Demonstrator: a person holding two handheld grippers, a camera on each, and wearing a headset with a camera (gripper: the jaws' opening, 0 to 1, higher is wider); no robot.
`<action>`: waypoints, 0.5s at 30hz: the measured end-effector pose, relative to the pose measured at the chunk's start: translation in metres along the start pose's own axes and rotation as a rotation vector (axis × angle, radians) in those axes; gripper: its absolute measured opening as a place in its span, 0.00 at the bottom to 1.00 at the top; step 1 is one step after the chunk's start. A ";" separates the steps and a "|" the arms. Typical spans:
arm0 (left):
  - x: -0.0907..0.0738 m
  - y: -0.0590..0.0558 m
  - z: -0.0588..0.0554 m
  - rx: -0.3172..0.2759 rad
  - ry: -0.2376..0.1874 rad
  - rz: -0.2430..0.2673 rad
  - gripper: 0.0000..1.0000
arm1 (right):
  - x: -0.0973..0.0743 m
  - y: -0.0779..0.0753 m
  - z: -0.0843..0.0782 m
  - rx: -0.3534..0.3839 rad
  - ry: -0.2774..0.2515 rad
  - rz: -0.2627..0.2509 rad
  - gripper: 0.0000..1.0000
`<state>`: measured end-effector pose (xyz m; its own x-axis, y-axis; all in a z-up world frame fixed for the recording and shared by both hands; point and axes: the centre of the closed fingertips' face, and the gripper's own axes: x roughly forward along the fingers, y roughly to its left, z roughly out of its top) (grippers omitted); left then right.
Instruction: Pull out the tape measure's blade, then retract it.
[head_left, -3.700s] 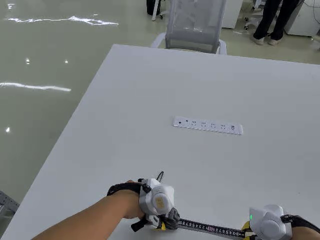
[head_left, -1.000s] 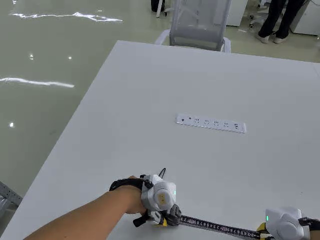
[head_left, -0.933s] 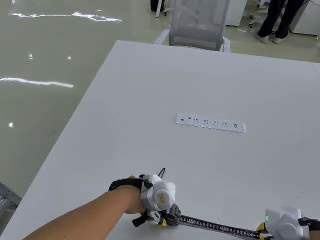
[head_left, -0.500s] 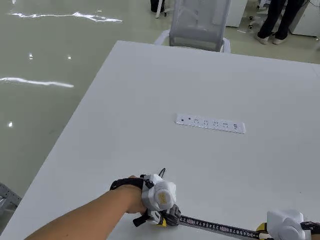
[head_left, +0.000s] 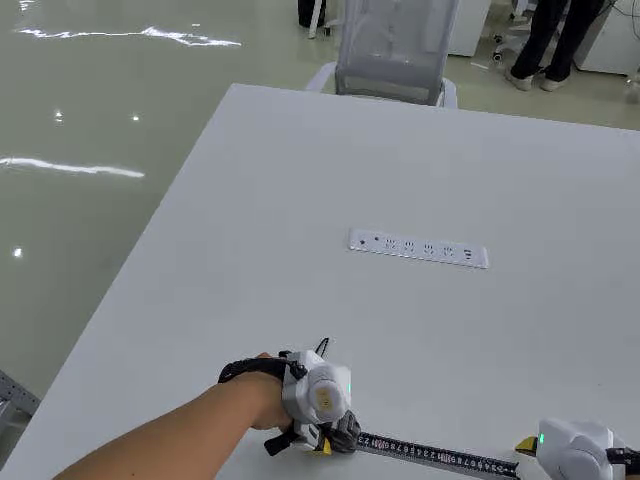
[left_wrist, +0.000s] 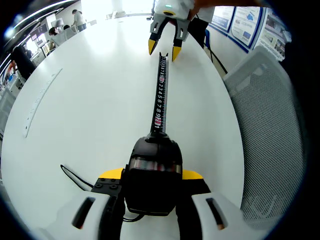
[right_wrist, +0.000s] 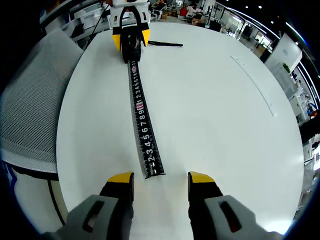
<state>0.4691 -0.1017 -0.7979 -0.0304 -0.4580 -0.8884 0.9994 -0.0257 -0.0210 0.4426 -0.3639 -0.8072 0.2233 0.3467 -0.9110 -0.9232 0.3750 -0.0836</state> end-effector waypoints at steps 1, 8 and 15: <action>0.000 0.000 0.000 0.000 0.001 0.000 0.36 | -0.001 -0.002 0.000 0.026 -0.006 -0.010 0.47; 0.000 -0.001 0.000 -0.001 0.001 0.004 0.36 | -0.009 -0.013 -0.007 0.181 -0.046 -0.061 0.67; 0.000 0.000 0.000 0.001 0.002 0.005 0.35 | -0.011 -0.017 -0.011 0.281 -0.076 -0.098 1.00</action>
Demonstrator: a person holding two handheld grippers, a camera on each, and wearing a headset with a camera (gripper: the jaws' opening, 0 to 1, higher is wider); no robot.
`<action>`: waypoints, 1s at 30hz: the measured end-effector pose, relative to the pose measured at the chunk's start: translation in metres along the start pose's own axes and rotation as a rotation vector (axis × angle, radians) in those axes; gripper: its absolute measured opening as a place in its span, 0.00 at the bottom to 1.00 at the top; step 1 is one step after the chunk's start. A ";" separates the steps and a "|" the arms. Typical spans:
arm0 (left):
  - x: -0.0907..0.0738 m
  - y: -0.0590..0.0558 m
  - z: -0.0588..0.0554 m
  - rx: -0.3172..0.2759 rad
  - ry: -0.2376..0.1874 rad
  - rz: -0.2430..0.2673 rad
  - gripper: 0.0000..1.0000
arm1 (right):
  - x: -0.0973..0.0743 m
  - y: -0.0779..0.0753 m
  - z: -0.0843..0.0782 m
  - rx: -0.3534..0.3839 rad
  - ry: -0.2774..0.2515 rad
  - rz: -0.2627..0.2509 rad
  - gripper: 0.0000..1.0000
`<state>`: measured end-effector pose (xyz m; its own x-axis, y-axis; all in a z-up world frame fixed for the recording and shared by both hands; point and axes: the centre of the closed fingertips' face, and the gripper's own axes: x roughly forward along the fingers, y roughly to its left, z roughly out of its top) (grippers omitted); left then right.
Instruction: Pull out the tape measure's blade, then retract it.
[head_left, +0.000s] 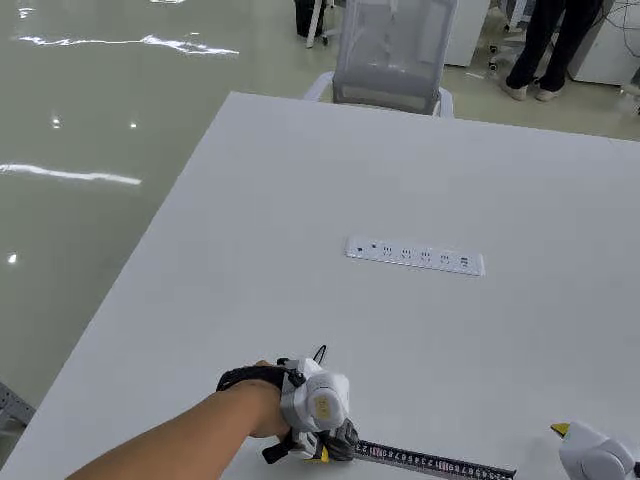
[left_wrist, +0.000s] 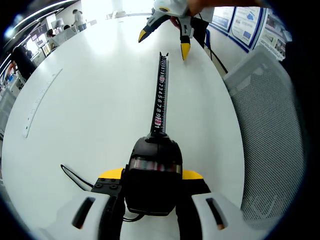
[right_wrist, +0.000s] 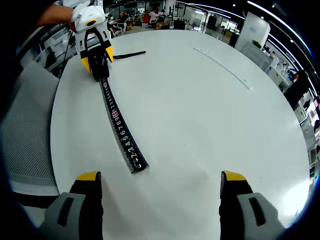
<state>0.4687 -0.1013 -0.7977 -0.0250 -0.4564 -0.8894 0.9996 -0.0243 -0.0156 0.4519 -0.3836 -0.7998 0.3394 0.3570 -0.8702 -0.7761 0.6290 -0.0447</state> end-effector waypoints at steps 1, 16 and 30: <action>0.000 0.000 0.000 0.001 0.001 0.001 0.35 | 0.000 0.001 -0.001 0.019 0.000 0.009 1.00; -0.001 0.001 0.002 -0.013 -0.020 0.012 0.36 | -0.008 0.013 -0.016 0.062 0.004 -0.014 1.00; -0.007 0.004 0.002 -0.014 -0.046 0.038 0.36 | -0.020 0.023 -0.014 0.189 -0.090 -0.094 1.00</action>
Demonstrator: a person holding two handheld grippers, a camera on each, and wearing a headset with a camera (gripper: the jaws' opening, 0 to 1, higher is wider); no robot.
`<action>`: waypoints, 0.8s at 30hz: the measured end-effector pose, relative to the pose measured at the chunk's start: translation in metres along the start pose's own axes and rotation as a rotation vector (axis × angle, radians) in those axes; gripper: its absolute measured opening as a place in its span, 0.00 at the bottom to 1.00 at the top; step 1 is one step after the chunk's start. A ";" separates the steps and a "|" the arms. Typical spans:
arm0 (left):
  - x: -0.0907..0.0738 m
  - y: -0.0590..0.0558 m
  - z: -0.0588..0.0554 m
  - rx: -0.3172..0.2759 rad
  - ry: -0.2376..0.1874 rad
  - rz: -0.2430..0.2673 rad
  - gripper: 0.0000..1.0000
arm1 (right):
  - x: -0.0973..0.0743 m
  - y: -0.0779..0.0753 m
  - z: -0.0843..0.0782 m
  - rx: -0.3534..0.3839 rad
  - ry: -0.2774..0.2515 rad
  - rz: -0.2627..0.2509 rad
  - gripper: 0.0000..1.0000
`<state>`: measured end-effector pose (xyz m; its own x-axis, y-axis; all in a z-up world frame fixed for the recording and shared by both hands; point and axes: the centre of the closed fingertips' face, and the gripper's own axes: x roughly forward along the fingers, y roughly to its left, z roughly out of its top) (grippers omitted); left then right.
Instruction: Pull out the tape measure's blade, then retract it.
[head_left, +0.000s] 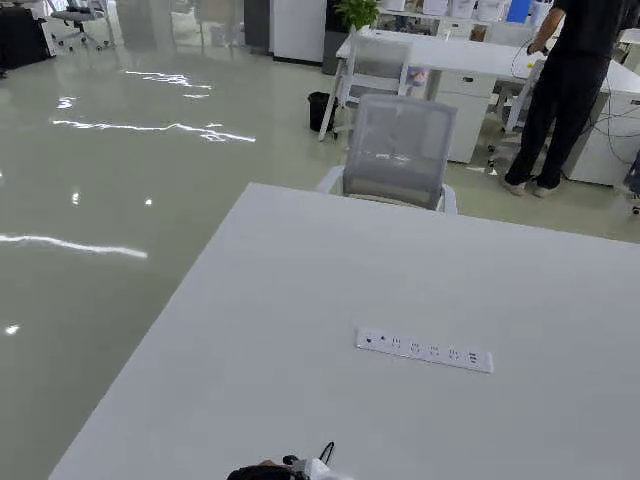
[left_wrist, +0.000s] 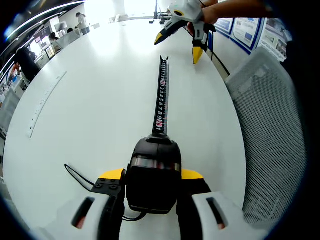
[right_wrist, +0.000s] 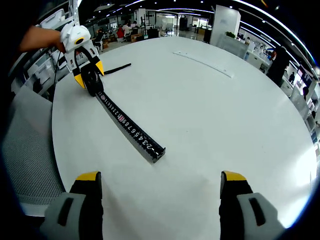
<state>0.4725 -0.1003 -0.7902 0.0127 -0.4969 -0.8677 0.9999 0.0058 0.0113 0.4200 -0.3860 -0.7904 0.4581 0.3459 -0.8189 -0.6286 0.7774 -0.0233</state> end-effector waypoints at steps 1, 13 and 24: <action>-0.001 0.001 0.000 -0.007 -0.008 0.005 0.38 | -0.003 0.000 0.001 -0.013 -0.012 -0.006 1.00; -0.034 0.022 -0.013 -0.250 -0.166 0.177 0.71 | -0.012 0.014 -0.010 0.041 -0.059 -0.038 1.00; -0.067 0.003 -0.040 -0.462 -0.270 0.271 0.99 | -0.035 0.025 -0.012 0.148 -0.204 -0.119 1.00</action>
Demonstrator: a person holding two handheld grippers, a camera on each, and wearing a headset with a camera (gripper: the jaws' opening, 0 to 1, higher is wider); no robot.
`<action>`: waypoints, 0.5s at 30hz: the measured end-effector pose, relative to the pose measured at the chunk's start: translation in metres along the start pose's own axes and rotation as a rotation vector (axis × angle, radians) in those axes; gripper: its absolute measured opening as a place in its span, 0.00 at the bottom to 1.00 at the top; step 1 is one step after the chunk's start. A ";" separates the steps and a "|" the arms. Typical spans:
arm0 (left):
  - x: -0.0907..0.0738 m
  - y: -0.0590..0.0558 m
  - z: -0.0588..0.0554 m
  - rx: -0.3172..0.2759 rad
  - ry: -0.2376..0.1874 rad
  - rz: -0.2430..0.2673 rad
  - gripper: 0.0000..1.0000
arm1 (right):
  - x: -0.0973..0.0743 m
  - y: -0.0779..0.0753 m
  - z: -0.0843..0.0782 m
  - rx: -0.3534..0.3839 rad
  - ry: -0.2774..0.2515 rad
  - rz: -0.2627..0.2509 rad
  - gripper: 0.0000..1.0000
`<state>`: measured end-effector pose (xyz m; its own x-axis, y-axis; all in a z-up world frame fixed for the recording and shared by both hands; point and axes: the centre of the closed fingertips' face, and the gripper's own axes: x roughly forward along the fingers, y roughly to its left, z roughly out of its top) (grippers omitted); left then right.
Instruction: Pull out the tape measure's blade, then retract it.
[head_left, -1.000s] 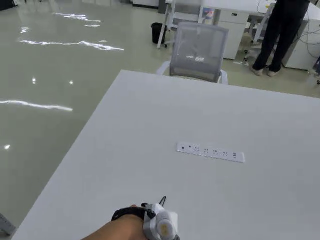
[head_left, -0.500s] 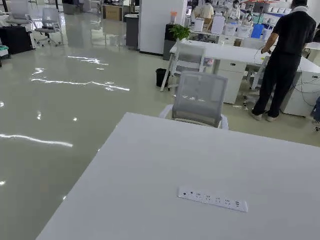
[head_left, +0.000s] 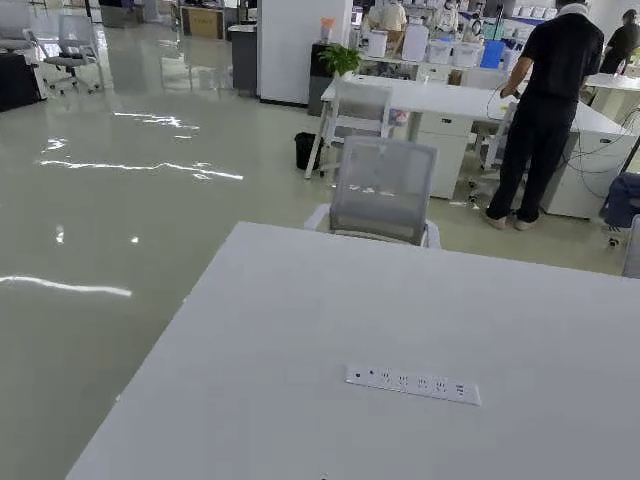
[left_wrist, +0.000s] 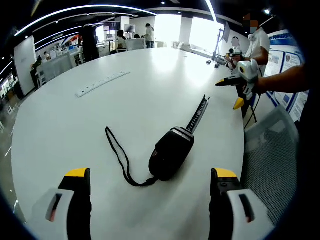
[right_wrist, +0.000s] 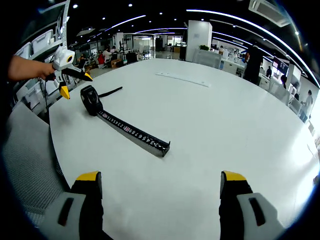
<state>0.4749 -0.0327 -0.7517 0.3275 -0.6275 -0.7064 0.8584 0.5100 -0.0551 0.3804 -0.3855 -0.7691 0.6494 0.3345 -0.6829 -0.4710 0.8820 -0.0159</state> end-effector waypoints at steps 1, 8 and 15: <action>-0.005 -0.002 -0.006 -0.006 -0.001 0.002 0.99 | -0.003 0.002 -0.002 0.009 -0.002 -0.002 1.00; -0.034 -0.003 -0.030 -0.081 -0.046 0.055 0.99 | -0.014 0.008 -0.011 0.010 -0.016 -0.017 1.00; -0.063 -0.003 -0.033 -0.111 -0.192 0.139 0.99 | -0.027 0.011 -0.016 0.038 -0.044 -0.036 1.00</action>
<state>0.4385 0.0251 -0.7303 0.5169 -0.6419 -0.5663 0.7552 0.6535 -0.0515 0.3482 -0.3902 -0.7622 0.6913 0.3159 -0.6499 -0.4245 0.9054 -0.0115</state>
